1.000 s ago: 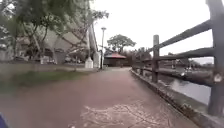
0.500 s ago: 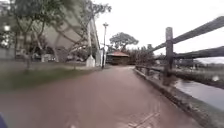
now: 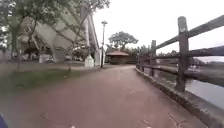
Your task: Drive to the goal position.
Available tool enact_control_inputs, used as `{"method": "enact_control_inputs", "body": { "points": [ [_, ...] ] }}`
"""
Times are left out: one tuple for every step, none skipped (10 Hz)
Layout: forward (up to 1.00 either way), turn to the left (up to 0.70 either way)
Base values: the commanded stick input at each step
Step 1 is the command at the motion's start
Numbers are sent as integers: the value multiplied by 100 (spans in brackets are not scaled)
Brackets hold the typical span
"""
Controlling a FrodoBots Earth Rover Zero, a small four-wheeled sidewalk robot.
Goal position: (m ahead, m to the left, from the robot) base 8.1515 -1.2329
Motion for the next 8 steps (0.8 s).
{"method": "enact_control_inputs", "body": {
  "points": [
    [100, 0],
    [100, 0],
    [100, 0],
    [100, 0],
    [39, 0],
    [0, 0],
    [0, 0],
    [0, 0]
  ]
}}
